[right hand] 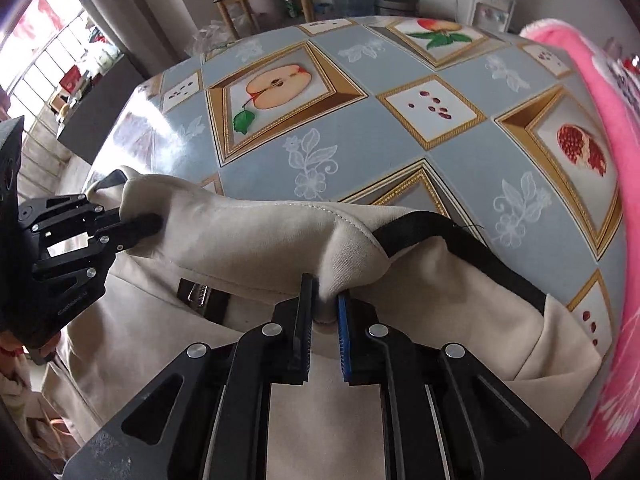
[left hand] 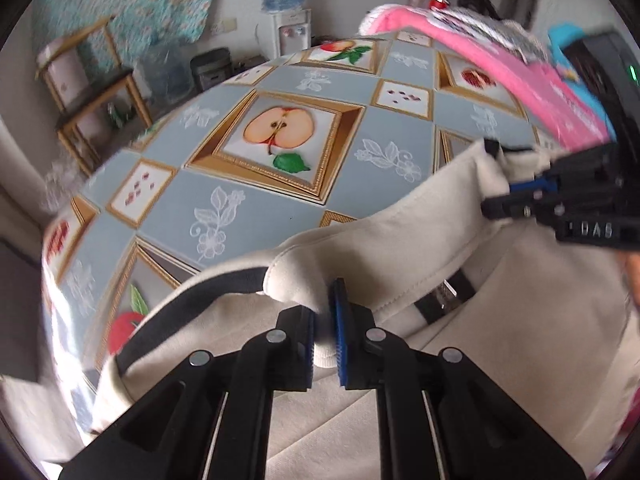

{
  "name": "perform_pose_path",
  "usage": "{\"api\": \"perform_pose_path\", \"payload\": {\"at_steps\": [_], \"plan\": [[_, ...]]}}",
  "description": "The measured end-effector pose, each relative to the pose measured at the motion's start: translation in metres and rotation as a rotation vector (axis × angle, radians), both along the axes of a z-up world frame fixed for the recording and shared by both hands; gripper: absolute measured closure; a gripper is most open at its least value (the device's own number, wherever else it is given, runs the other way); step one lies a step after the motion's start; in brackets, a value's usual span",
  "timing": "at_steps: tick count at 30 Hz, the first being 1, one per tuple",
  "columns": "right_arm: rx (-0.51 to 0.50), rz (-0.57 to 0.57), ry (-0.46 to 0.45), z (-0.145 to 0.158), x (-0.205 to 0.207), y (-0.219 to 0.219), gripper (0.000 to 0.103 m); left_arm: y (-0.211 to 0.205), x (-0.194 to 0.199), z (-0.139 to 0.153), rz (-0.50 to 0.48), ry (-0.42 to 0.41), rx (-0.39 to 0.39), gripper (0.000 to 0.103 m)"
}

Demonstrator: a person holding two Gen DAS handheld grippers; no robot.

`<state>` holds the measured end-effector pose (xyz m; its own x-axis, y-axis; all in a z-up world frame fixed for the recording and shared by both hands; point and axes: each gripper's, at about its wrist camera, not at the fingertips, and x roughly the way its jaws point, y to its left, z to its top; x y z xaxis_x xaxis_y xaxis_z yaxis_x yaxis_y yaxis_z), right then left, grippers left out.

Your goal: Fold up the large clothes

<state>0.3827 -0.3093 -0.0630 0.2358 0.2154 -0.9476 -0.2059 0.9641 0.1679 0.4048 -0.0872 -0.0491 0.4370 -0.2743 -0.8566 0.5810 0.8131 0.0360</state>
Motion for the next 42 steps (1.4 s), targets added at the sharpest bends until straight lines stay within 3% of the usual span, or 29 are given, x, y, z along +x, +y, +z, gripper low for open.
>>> {"api": "perform_pose_path", "payload": {"at_steps": [6,10,12,14,17,19,21,25,30,34,39,42], "plan": [[0.040,0.045,-0.002,-0.002,-0.021,-0.008,0.091,0.003,-0.022,-0.002,-0.064,-0.043,0.036,0.095],[0.067,-0.006,0.002,0.001,-0.022,-0.008,0.088,0.002,-0.025,-0.005,-0.062,-0.057,0.041,0.094],[0.068,-0.048,0.006,0.008,-0.026,-0.014,0.074,0.002,-0.024,-0.005,-0.052,-0.045,0.032,0.094],[0.063,-0.092,-0.015,0.021,-0.029,-0.021,0.066,0.003,-0.022,-0.005,-0.051,-0.038,0.023,0.094],[0.070,-0.150,-0.084,0.047,-0.037,-0.031,0.066,0.004,-0.024,-0.005,-0.054,-0.036,0.012,0.094],[0.102,-0.148,-0.128,0.060,-0.037,-0.028,0.066,0.005,-0.023,-0.005,-0.055,-0.031,0.007,0.094],[0.158,-0.107,-0.128,0.063,-0.033,-0.013,0.077,0.004,-0.022,-0.004,-0.052,-0.025,0.003,0.094],[0.172,-0.002,-0.085,0.041,-0.022,0.029,0.090,0.007,-0.020,-0.003,-0.043,-0.008,-0.014,0.094],[0.200,-0.010,0.013,0.002,-0.013,0.037,0.091,0.020,-0.016,0.000,-0.009,0.014,-0.074,0.089],[0.268,-0.036,0.039,-0.004,-0.015,0.026,0.091,0.043,-0.013,0.016,0.041,0.048,-0.205,0.085],[0.222,-0.010,0.020,-0.002,-0.018,0.035,0.091,0.058,-0.019,0.044,0.093,-0.024,-0.315,0.085],[0.212,-0.005,0.016,-0.003,-0.018,0.037,0.091,0.056,-0.018,0.053,0.076,-0.001,-0.380,0.085]]}}
